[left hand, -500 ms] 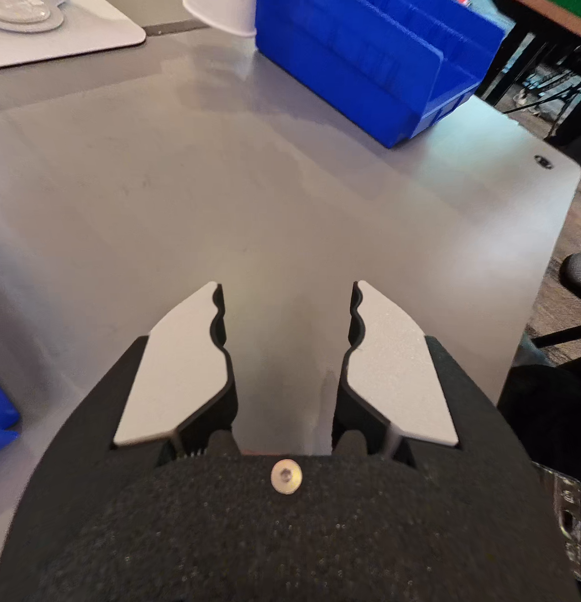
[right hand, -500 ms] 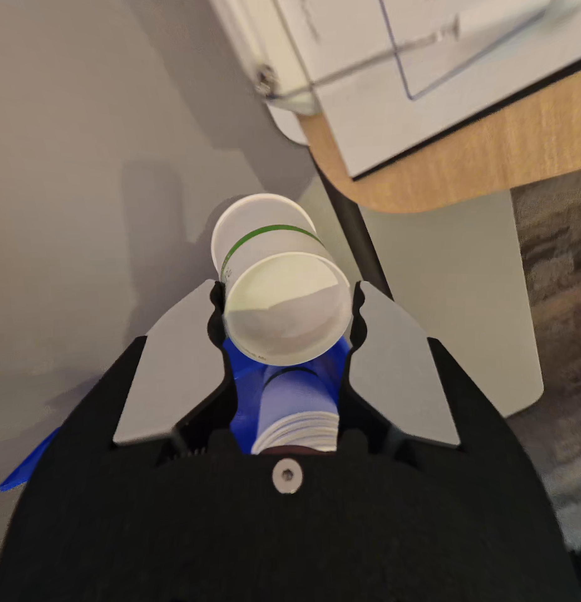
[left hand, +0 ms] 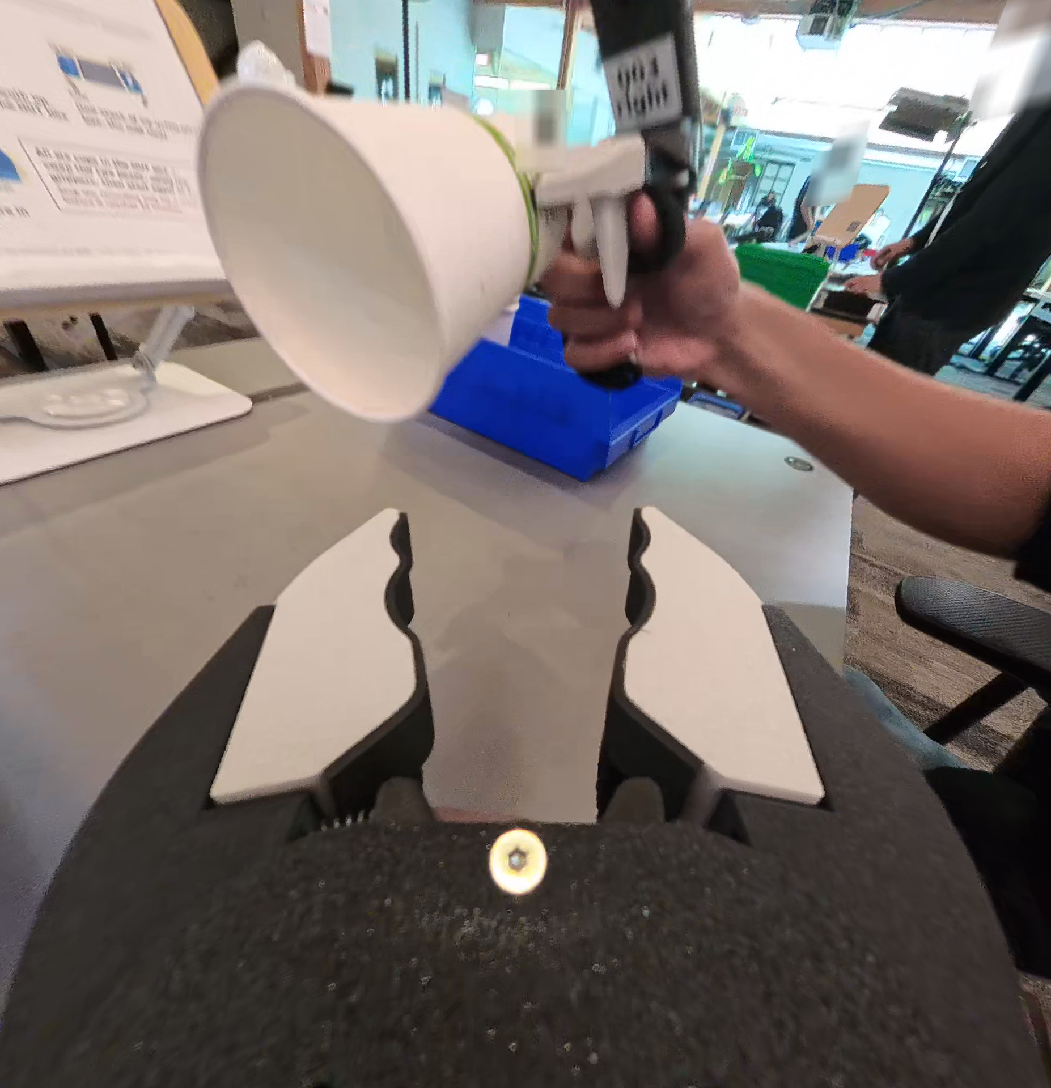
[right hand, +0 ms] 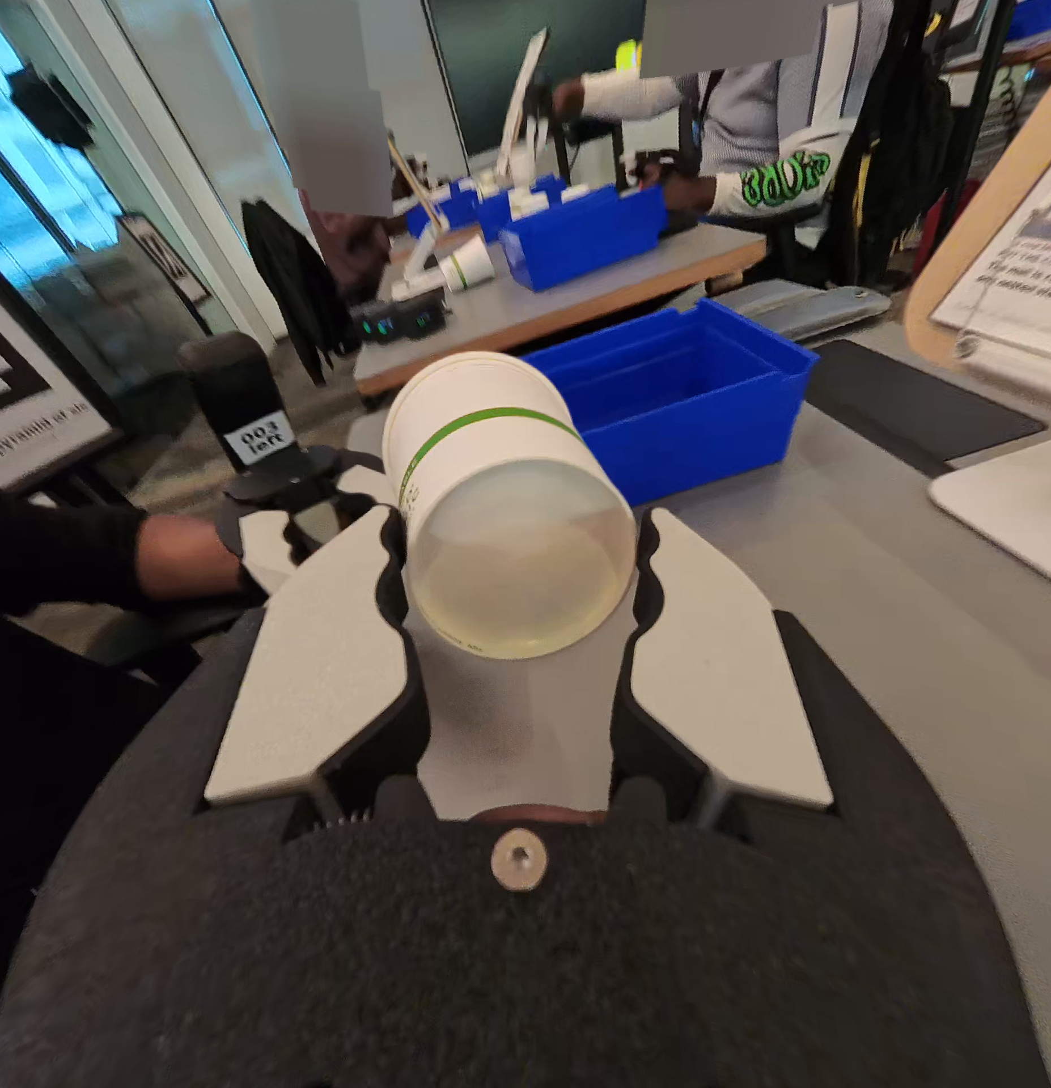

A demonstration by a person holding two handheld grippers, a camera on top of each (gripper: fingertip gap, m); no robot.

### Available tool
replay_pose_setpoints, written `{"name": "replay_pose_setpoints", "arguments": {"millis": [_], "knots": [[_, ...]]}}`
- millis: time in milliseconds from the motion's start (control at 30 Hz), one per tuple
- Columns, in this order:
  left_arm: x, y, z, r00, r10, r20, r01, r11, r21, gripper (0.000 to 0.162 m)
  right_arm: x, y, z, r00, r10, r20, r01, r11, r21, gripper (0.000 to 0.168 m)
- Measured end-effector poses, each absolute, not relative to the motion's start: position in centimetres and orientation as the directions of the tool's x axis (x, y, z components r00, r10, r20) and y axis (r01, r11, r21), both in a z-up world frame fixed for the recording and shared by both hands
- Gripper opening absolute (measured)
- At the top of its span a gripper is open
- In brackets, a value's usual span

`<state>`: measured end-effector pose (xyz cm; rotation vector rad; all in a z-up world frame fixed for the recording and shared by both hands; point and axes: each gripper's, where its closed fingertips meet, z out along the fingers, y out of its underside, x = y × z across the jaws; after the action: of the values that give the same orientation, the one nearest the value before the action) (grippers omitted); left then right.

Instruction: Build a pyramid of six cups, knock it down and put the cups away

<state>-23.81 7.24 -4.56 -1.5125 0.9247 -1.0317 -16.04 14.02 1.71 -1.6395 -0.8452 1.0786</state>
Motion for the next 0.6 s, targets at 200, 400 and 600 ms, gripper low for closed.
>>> {"name": "replay_pose_setpoints", "arguments": {"millis": [200,400,600], "knots": [[-23.3,5.5,-3.7,0.282,-0.958,0.057,-0.038,-0.071,-0.997,0.054,-17.4,9.4,-0.8,0.295,0.847,-0.442,-0.14,-0.419,-0.897,0.075],[-22.6,3.8,-4.7,0.196,-0.98,0.04,-0.087,-0.058,-0.994,0.005,-17.0,7.2,-4.3,0.311,0.814,-0.49,-0.144,-0.47,-0.871,0.076],[-21.8,2.3,-5.6,0.092,-0.994,0.064,-0.129,-0.076,-0.989,0.002,-14.7,6.8,-4.9,0.391,0.851,-0.35,0.02,-0.388,-0.921,0.079]]}}
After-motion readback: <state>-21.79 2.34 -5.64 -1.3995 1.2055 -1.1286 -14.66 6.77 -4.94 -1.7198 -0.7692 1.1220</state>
